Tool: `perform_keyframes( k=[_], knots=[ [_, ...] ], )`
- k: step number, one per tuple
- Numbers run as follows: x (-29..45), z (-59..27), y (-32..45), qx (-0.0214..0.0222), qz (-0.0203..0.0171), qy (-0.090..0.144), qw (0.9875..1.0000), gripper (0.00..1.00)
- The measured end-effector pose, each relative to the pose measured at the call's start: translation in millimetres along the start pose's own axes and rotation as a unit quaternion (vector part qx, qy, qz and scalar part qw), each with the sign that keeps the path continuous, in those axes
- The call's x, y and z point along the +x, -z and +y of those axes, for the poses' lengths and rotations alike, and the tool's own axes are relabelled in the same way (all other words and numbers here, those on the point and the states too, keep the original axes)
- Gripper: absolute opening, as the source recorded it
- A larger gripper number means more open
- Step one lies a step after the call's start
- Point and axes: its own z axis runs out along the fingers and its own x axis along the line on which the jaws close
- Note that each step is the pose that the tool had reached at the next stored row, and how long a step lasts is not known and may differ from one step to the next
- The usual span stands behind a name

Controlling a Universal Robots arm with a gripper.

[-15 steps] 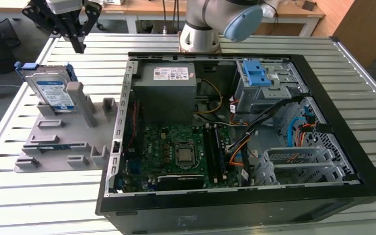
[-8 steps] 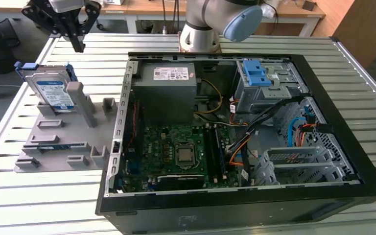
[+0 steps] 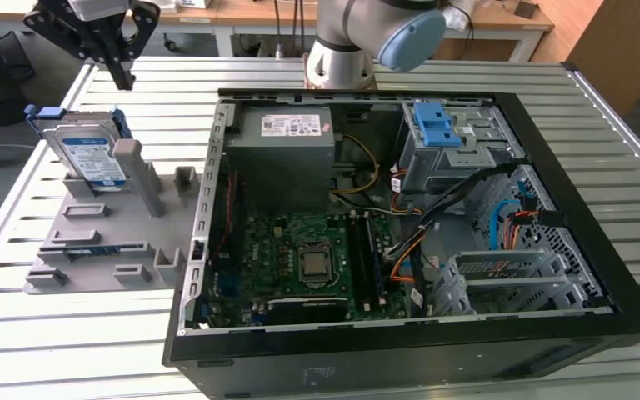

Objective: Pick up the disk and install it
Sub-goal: 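Reach for the disk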

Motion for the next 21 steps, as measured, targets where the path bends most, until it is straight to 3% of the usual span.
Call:
perform_keyframes(
  k=[1,3,11,14,18,21],
  knots=[
    [2.9,0.1,-0.1,0.0000,-0.0027,0.000,1.0000,0.11],
    [9.1,0.4,-0.2,0.0001,-0.0046,0.000,1.0000,0.11],
    [27.5,1.6,-2.0,0.0001,-0.0042,0.000,1.0000,0.11],
    [33.0,2.5,-2.4,0.0001,-0.0022,0.000,1.0000,0.11],
    [39.8,3.4,-2.7,-0.0003,0.0043,0.000,1.0000,0.11],
    [44.1,3.8,-3.0,-0.0003,0.0053,0.000,1.0000,0.11]
  ],
)
